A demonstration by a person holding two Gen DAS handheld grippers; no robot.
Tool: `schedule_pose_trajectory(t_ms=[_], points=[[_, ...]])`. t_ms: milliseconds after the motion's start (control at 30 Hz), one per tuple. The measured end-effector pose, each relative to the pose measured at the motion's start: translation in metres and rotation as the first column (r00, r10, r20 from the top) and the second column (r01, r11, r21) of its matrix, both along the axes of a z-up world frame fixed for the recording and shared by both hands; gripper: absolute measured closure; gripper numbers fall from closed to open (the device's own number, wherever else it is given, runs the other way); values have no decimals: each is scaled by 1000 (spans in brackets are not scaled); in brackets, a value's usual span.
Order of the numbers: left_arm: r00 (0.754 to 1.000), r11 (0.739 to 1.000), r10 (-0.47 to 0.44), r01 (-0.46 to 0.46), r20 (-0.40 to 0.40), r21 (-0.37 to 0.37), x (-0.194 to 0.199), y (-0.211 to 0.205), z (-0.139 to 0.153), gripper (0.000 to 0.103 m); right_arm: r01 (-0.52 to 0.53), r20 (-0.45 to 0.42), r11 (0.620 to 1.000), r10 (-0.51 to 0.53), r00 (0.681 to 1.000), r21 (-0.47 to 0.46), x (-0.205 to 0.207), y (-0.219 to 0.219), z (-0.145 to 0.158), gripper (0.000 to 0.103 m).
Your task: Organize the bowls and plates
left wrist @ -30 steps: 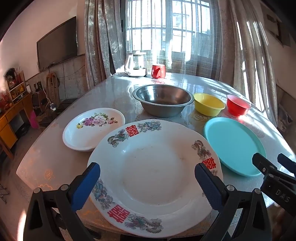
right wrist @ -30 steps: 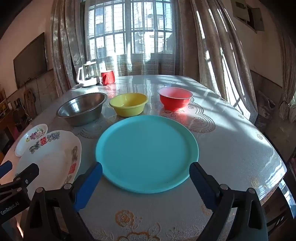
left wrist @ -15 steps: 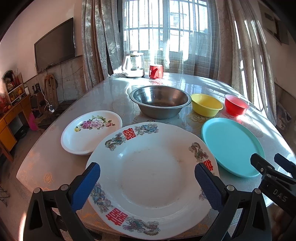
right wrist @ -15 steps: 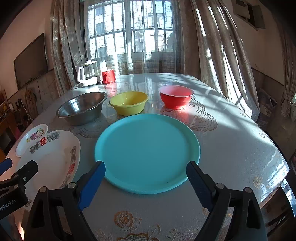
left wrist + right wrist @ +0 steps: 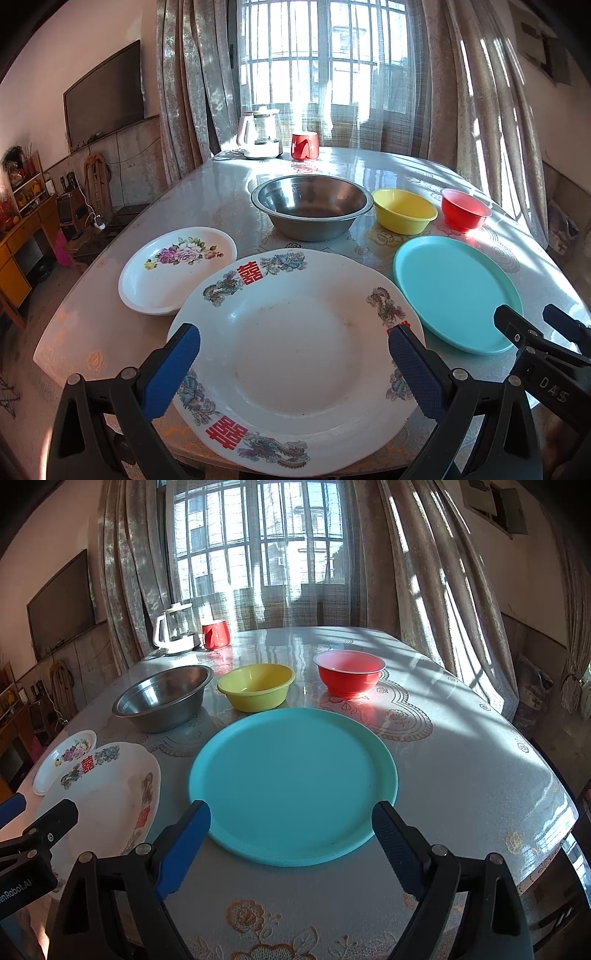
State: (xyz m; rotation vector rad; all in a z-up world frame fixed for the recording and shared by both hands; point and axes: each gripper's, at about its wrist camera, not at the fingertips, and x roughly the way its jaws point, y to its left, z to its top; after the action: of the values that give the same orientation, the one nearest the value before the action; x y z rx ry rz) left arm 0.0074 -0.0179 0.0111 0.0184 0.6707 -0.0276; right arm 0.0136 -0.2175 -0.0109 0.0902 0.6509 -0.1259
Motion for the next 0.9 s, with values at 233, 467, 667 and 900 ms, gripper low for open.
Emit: schedule_pose_trajectory(t_ms=[233,467,667,900], points=[[1000,1000,-8,8,-1,1,0,-2,1,0,0,3,1000,0,1000,2,-1,-1,1,12],[1000,1000,-15,15,0,4,0,-5,3,0,4,7,1000,-4,1000,5,-1,-2,2,12],[1000,1000,-20,20,1,4,0,-7,4,0,4,7,1000,-4,1000,3,-1,-2,3,12],[1000,1000,-28,28,-2,4,-1,-9,5,0,9,10,1000,-9,1000,9,-1,-6,3,12]])
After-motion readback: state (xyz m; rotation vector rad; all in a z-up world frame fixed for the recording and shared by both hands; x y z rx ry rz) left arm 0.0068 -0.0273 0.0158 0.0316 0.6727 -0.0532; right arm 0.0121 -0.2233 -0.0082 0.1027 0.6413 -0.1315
